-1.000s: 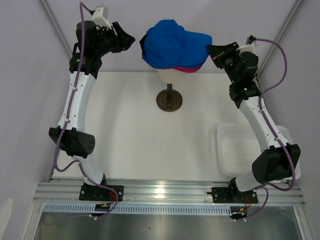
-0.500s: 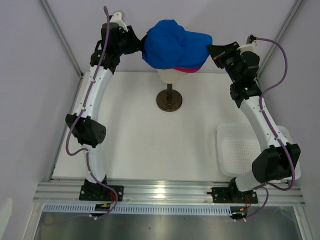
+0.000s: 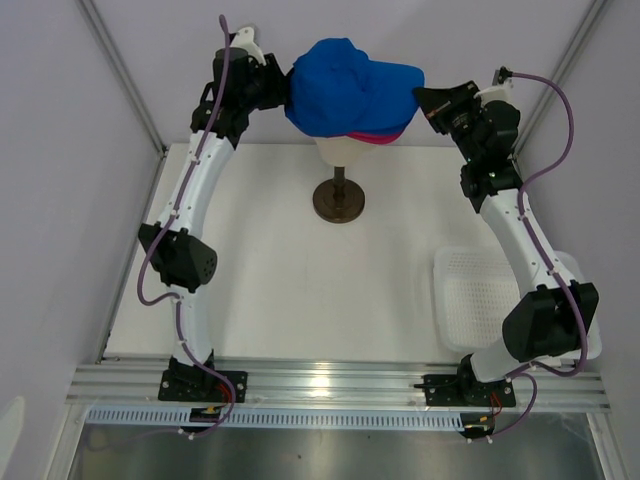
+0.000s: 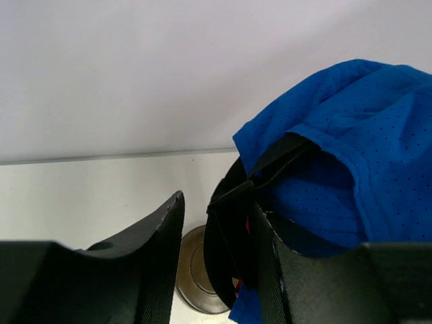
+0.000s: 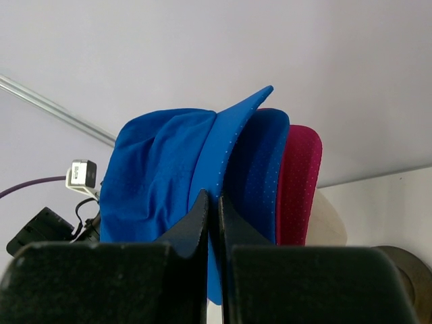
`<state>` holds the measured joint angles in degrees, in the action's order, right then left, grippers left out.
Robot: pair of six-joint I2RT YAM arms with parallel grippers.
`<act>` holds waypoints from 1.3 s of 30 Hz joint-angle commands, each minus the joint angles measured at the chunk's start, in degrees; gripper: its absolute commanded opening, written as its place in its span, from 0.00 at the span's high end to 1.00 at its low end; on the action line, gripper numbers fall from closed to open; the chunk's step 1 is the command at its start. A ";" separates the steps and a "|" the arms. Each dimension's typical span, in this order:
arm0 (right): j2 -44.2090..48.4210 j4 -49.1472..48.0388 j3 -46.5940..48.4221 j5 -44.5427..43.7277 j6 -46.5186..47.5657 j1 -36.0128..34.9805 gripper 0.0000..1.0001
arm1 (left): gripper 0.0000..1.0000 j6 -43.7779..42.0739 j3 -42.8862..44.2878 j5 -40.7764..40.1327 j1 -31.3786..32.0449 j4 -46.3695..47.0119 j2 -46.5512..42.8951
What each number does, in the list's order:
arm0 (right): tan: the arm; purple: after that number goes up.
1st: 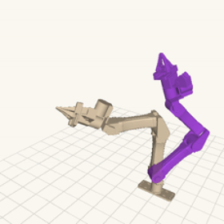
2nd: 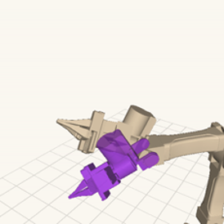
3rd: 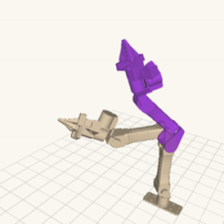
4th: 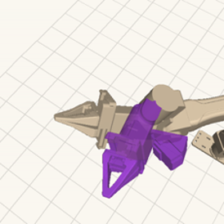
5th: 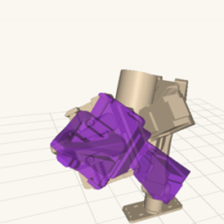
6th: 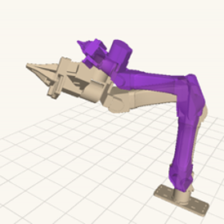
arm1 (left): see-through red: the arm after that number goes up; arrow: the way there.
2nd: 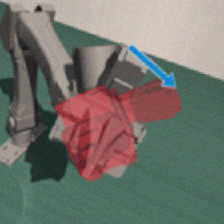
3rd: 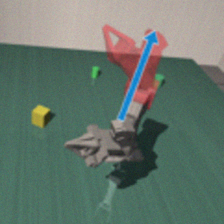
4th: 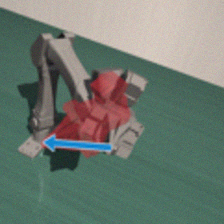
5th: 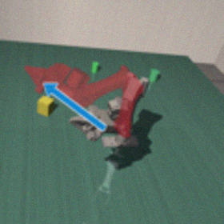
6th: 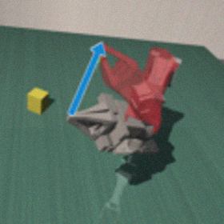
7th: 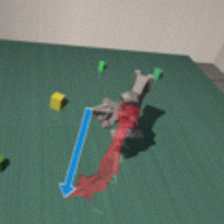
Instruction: Stack the hats
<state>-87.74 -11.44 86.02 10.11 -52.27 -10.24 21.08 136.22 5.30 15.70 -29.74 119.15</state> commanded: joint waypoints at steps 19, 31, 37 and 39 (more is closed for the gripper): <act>-2.61 1.95 0.82 6.94 0.07 -0.83 1.00 | 0.99 -3.32 2.91 -9.42 1.96 2.84 -6.29; -3.22 1.86 1.08 5.10 0.41 -0.92 1.00 | 0.99 -2.55 8.44 -5.92 -2.17 -2.17 -4.46; -6.73 3.26 3.27 2.90 2.43 -0.92 1.00 | 0.99 3.52 8.71 -2.31 -4.45 -5.06 2.56; -8.66 3.88 4.15 2.81 2.87 -0.92 1.00 | 0.99 4.40 8.54 -2.05 -5.50 -6.21 3.71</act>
<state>-92.62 -13.85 88.58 14.00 -53.91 -11.07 22.39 143.44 2.66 12.49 -33.34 120.11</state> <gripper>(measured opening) 0.029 0.023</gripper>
